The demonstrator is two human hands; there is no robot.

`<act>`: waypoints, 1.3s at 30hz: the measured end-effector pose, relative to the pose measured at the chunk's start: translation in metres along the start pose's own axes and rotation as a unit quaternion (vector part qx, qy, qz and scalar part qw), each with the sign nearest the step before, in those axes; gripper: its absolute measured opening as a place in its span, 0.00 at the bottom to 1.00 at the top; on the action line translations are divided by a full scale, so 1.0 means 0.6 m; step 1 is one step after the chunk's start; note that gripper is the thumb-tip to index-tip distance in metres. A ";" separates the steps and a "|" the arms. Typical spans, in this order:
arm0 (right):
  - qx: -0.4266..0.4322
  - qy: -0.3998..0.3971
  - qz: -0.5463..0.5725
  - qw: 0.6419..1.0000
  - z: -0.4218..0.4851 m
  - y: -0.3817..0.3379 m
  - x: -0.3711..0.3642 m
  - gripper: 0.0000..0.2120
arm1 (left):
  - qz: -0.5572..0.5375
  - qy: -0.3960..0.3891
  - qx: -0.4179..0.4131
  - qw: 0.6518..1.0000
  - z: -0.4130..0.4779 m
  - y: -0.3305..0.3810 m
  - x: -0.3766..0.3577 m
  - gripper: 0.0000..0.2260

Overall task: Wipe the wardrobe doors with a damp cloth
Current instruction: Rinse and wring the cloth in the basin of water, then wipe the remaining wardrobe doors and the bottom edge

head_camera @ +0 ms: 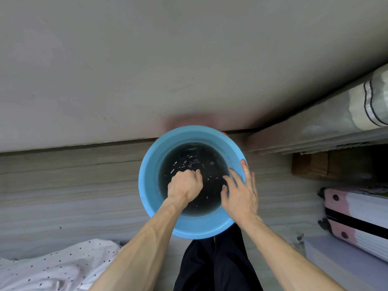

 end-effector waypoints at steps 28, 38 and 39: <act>-0.489 0.118 0.540 0.674 -0.491 0.316 0.513 0.08 | -0.122 -0.300 -0.321 0.890 -0.408 0.545 -0.134 0.22; -0.543 0.435 0.512 0.504 -1.150 0.477 0.644 0.08 | 0.063 -0.471 -0.526 0.705 -0.968 0.734 -0.492 0.09; -0.547 0.459 0.522 0.466 -1.232 0.481 0.650 0.08 | 0.072 -0.486 -0.530 0.691 -1.036 0.747 -0.534 0.10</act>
Point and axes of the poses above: each hand's wrist, its own z-axis towards the middle knuckle, its own x-axis out of the back of the hand, y = z × x, the point moved 5 cm from there along z, towards the middle knuckle, and after that the axes turned 12 degrees about -x, right-handed, at the moved point
